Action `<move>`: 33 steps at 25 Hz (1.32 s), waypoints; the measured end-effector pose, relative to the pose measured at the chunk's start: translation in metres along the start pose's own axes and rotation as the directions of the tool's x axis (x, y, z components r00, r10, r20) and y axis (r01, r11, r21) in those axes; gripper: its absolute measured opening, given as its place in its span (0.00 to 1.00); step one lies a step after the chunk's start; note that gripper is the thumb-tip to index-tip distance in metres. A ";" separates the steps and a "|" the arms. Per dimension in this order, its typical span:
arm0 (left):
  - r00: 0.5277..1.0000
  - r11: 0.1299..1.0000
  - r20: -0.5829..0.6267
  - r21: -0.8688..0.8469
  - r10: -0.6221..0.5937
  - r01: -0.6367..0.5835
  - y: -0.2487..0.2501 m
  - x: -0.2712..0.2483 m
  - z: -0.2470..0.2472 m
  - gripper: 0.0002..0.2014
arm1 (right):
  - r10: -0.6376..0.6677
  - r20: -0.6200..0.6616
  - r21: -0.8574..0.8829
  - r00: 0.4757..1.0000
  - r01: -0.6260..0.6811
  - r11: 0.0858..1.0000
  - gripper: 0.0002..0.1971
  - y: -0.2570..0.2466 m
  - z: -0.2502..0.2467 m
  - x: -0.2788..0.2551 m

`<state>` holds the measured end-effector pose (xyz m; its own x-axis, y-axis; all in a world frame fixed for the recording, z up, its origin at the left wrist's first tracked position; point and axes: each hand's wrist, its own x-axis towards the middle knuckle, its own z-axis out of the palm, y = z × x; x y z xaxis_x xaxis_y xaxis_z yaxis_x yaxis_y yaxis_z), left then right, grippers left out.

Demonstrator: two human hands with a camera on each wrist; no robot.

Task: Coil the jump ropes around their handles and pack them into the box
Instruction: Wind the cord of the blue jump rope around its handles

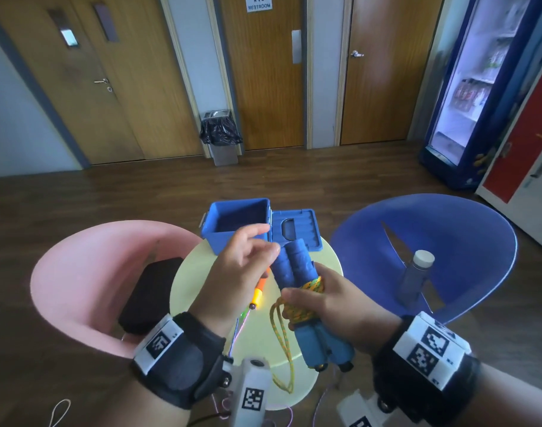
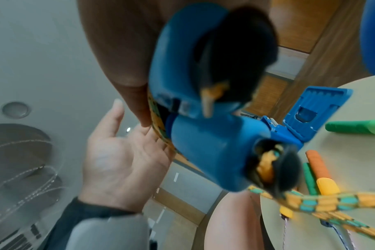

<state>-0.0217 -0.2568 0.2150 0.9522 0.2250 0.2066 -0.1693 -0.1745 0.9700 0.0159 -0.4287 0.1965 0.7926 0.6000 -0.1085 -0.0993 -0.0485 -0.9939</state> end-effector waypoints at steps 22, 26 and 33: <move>0.989 0.934 0.110 0.354 -0.103 0.058 0.006 0.015 0.006 0.29 | 0.178 0.021 0.279 0.984 -0.177 0.944 0.13 0.004 0.018 -0.002; 0.993 0.932 -0.075 0.359 0.089 -0.056 -0.021 -0.018 0.004 0.23 | 0.268 -0.141 0.548 0.953 -0.151 0.822 0.15 0.006 0.008 0.013; 0.998 0.976 0.049 0.210 0.040 -0.050 -0.038 -0.032 0.025 0.27 | 0.150 -0.165 0.569 0.975 -0.031 0.822 0.18 0.010 0.033 0.022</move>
<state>-0.0398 -0.2816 0.1687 0.9559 0.1707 0.2390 -0.1591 -0.3829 0.9100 0.0124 -0.3894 0.1850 0.8568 0.4461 -0.2586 -0.4482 0.3964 -0.8013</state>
